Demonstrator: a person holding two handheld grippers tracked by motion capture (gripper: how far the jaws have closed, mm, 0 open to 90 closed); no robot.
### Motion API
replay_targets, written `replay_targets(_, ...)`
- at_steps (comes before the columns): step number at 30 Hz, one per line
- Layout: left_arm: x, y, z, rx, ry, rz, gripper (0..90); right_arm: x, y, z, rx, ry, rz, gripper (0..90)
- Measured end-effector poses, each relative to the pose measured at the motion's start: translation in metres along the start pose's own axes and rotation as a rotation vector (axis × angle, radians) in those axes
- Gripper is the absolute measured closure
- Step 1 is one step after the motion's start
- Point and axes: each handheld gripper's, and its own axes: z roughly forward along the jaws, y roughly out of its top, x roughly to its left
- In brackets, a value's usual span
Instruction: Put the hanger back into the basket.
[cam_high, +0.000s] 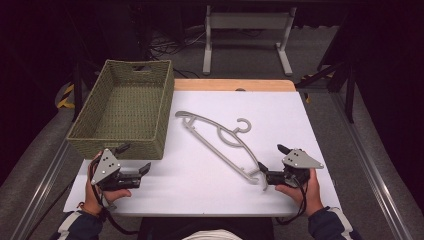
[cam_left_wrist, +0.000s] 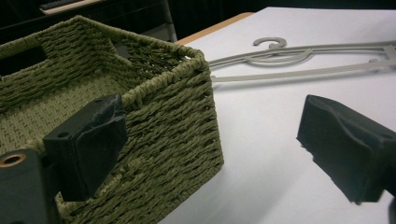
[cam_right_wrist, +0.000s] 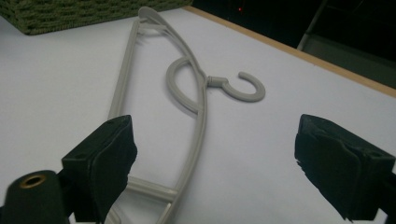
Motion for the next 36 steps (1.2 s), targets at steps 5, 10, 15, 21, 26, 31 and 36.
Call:
replay_targets(5, -0.003, 0.000, 0.002, -0.012, -0.014, 0.009, 11.1, -0.003, -0.003, 0.003, 0.059, 0.048, 0.021, 14.3)
replay_targets(10, -0.004, -0.003, 0.005, 0.012, -0.029, 0.014, 9.1, -0.008, 0.000, 0.010, 0.135, 0.046, 0.031, 19.9)
replay_targets(15, -0.007, -0.004, 0.007, 0.042, -0.039, 0.006, 7.8, -0.016, 0.008, 0.011, 0.244, 0.041, 0.066, 30.4)
replay_targets(21, -0.009, -0.004, 0.010, 0.055, -0.051, 0.010, 7.8, -0.022, 0.014, 0.029, 0.388, 0.111, 0.150, 32.7)
replay_targets(26, -0.009, -0.005, 0.010, 0.070, -0.059, 0.005, 7.8, -0.022, 0.023, 0.048, 0.472, 0.163, 0.167, 42.6)
replay_targets(31, -0.011, -0.004, 0.010, 0.064, -0.060, 0.020, 8.3, -0.019, 0.028, 0.066, 0.565, 0.189, 0.089, 50.7)
replay_targets(36, -0.011, -0.005, 0.011, 0.072, -0.072, 0.019, 8.4, -0.017, 0.027, 0.080, 0.637, 0.218, 0.055, 58.2)
